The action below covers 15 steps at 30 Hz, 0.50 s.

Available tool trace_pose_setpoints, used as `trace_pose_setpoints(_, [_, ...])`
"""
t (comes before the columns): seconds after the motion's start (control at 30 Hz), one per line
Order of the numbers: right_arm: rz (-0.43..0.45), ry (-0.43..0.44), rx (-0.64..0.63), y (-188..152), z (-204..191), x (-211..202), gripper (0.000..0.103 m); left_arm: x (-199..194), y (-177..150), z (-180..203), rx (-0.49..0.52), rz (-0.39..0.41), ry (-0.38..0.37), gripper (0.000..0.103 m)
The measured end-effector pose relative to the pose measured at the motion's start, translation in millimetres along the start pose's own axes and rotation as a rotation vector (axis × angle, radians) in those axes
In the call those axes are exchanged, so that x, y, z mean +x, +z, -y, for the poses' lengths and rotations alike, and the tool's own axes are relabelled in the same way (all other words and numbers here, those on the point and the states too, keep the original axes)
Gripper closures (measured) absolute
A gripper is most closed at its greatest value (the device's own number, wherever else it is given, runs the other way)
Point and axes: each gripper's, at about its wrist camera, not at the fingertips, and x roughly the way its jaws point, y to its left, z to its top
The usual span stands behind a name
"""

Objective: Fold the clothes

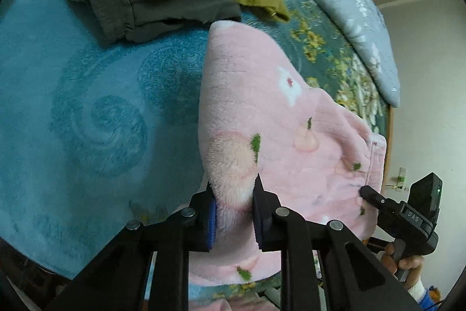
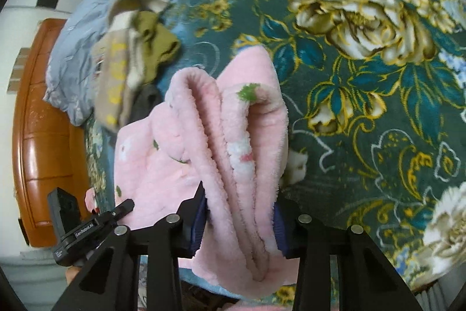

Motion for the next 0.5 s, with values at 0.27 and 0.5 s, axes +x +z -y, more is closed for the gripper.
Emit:
trace_pose_setpoints(0.27, [0.073, 0.001, -0.066, -6.4, -31.4, -58.0, 0.061, -50.8, -8.6, 31.1, 0.065, 0.071, -0.046, 0.082])
trace_pose_setpoints(0.5, [0.195, 0.038, -0.102, 6.2, -50.2, -113.6, 0.061, -96.2, 1.9, 81.0, 0.165, 0.172, -0.091, 0.082])
